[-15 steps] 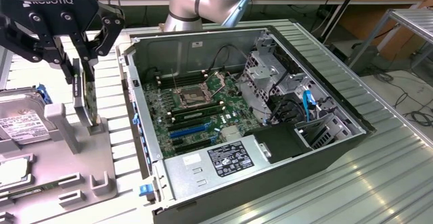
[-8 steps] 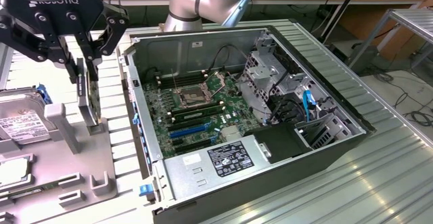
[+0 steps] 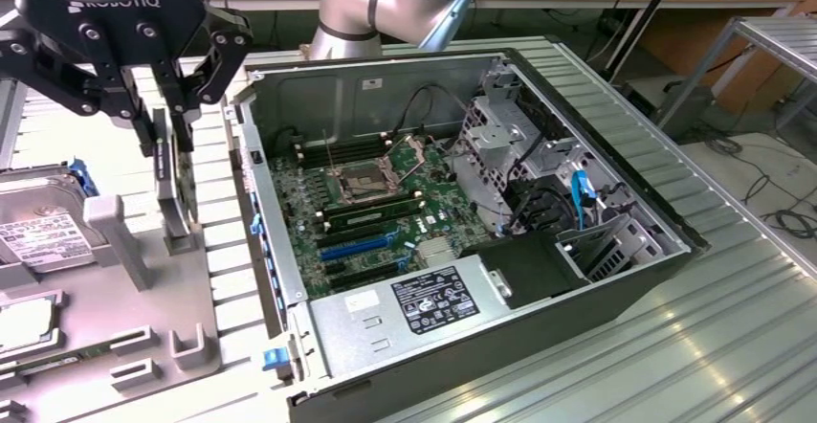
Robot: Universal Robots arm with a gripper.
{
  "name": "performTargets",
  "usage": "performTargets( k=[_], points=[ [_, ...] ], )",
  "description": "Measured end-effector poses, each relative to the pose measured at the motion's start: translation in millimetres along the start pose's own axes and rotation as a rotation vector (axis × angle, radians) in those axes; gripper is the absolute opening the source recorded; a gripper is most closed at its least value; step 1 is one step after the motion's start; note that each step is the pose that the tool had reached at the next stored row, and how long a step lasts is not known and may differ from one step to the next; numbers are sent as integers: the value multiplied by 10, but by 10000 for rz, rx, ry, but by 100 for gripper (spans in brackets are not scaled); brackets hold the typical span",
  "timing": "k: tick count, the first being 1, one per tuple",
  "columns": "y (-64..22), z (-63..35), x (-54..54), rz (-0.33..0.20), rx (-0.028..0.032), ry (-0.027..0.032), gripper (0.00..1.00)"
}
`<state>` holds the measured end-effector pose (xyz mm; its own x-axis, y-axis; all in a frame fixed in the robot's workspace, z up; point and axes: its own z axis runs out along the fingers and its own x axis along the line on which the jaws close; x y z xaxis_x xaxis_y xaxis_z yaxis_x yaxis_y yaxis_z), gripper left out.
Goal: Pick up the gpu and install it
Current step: 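Pick up the gpu and move the gpu toward the slot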
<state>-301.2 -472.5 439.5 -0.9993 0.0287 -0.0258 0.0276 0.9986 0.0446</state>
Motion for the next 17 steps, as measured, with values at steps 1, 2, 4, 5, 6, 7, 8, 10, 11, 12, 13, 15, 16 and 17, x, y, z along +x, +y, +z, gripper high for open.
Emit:
performTargets(
  k=[1,2,4,5,6,7,8,10,11,12,13,15,16,17],
  points=[
    [0,0,-7,0,0,0,27],
    [0,1,-14,0,-1,0,27],
    [0,1,-21,0,-1,0,27],
    [0,1,-25,0,0,0,27],
    [1,1,-32,0,0,0,27],
    [1,1,-36,0,0,0,27],
    [1,1,-38,0,0,0,27],
    [1,1,-46,0,0,0,27],
    [1,2,-50,0,0,-1,27],
    [1,2,-54,0,-1,-1,27],
    [1,2,-57,0,0,-1,27],
    [2,2,-62,0,0,0,27],
    [2,2,-65,0,0,0,27],
    [2,2,-68,0,-1,-1,27]
  ],
)
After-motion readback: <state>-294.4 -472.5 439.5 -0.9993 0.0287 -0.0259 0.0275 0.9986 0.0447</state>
